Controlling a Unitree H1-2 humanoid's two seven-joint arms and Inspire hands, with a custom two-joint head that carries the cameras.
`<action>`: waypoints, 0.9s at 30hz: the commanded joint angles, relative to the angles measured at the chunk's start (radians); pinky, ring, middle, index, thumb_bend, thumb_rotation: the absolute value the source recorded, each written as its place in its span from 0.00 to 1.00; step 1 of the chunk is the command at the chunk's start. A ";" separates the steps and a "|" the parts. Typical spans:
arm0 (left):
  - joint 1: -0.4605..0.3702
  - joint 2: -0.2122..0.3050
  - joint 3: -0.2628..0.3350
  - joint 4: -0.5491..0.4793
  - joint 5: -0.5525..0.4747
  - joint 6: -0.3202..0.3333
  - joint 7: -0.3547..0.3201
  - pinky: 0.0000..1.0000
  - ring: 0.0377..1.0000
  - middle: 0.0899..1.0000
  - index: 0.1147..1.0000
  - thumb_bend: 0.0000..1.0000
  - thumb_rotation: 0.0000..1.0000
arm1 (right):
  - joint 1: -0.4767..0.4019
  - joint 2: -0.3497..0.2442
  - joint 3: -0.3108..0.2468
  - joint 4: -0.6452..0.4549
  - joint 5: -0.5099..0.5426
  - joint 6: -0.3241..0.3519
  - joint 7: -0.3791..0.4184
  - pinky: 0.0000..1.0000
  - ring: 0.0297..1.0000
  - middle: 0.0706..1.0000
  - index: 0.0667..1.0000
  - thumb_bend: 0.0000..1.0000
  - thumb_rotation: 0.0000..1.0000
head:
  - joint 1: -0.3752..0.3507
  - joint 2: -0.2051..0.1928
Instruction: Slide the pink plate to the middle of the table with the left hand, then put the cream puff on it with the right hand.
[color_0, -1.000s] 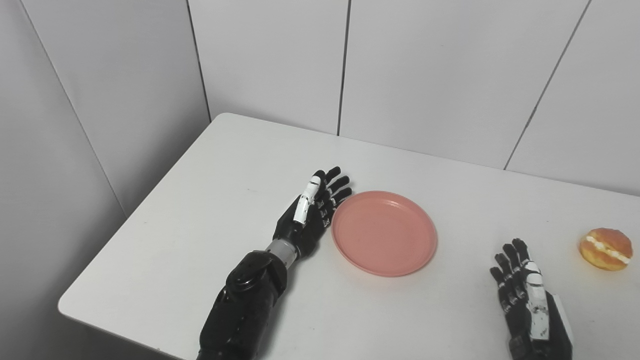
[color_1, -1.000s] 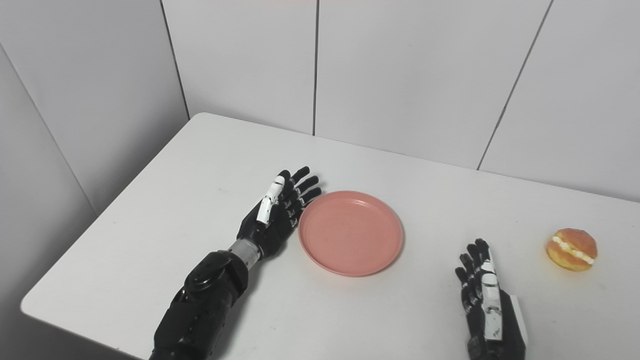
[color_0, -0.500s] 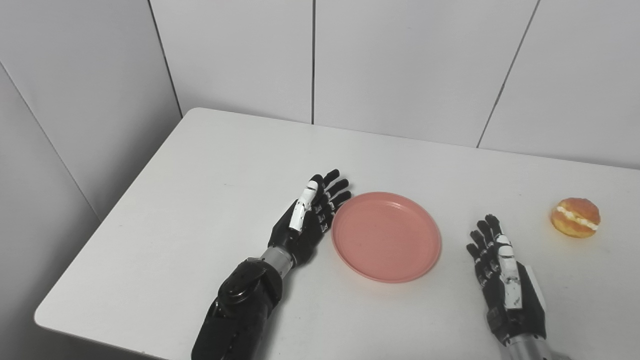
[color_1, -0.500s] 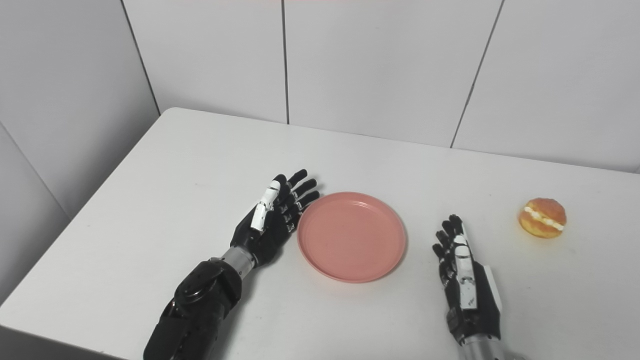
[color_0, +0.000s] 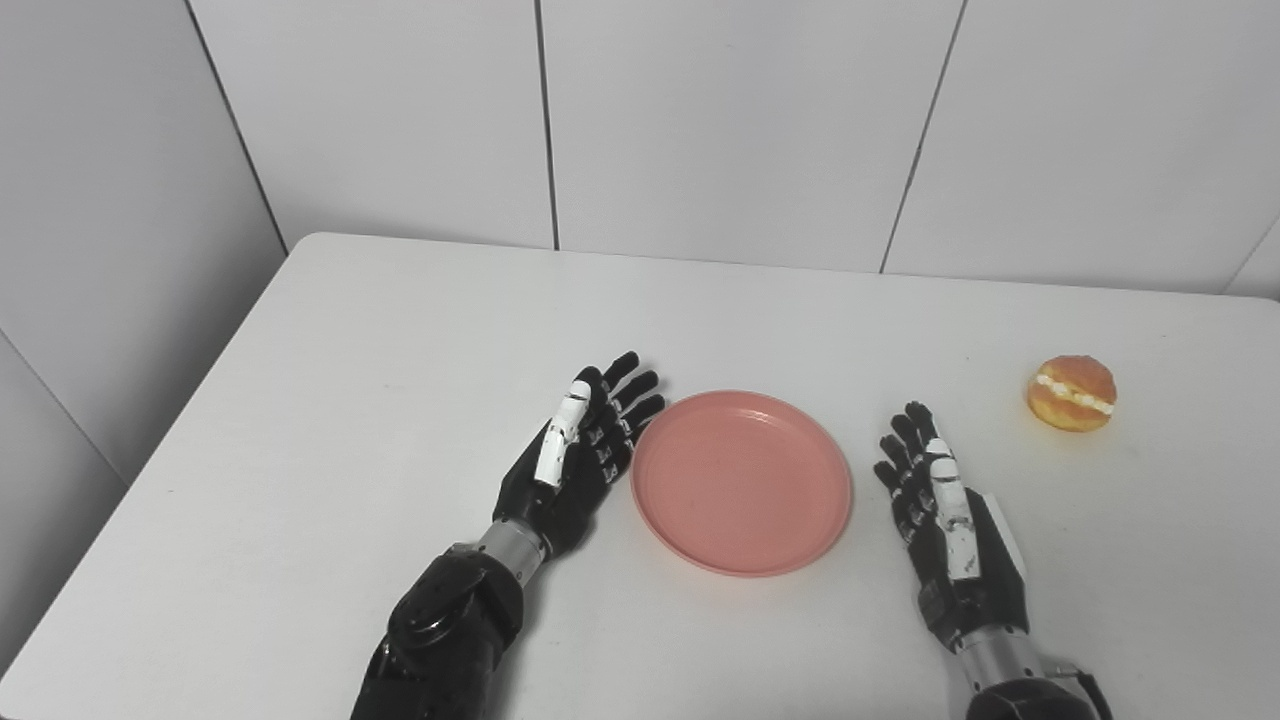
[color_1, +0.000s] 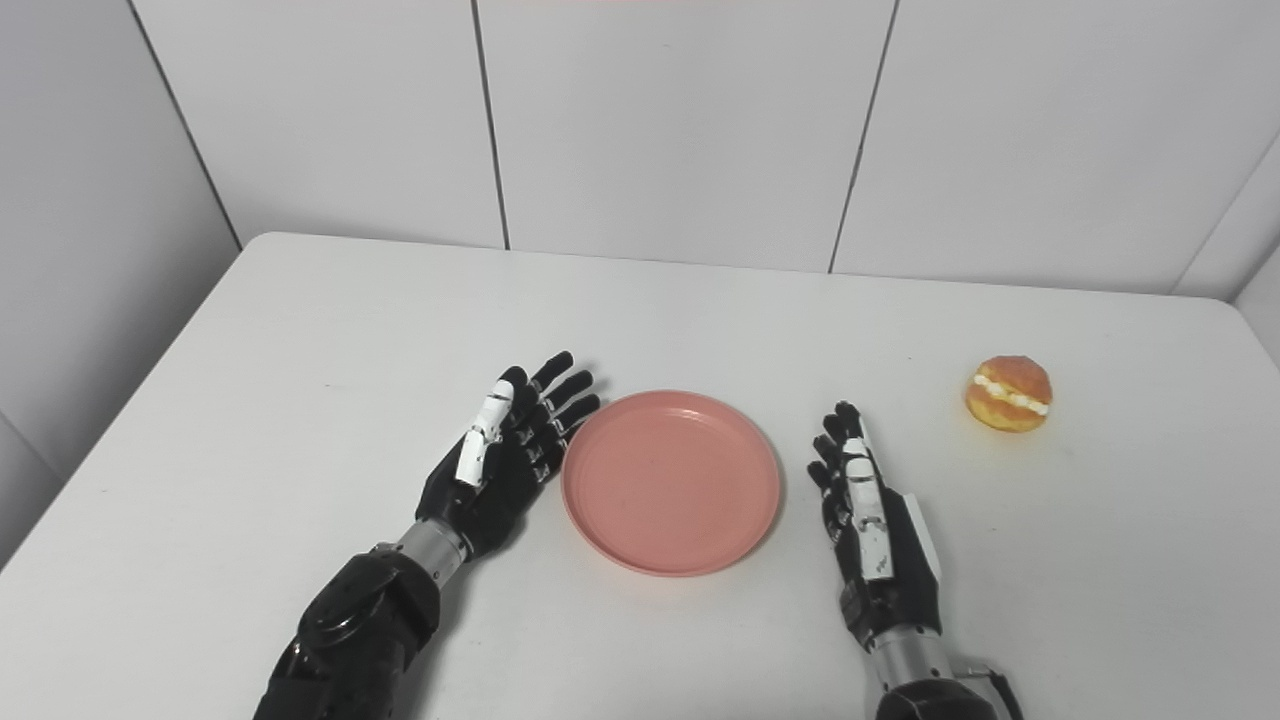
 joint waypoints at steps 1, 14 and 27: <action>0.037 -0.003 -0.008 0.039 0.022 0.015 0.002 0.98 0.96 0.96 0.97 0.43 1.00 | -0.013 0.001 0.001 -0.009 -0.005 0.035 -0.002 1.00 1.00 1.00 1.00 0.30 1.00 | -0.002 0.001; 0.035 0.007 0.008 0.135 0.038 -0.062 -0.001 0.97 0.95 0.96 0.96 0.43 1.00 | -0.017 0.006 -0.011 0.010 -0.002 0.006 -0.006 1.00 1.00 1.00 1.00 0.32 1.00 | -0.081 -0.014; 0.033 -0.014 0.009 0.188 0.084 -0.131 0.017 0.94 0.93 0.94 0.94 0.43 1.00 | -0.027 -0.021 -0.034 -0.037 -0.011 0.006 -0.013 1.00 0.99 1.00 1.00 0.35 1.00 | -0.136 -0.043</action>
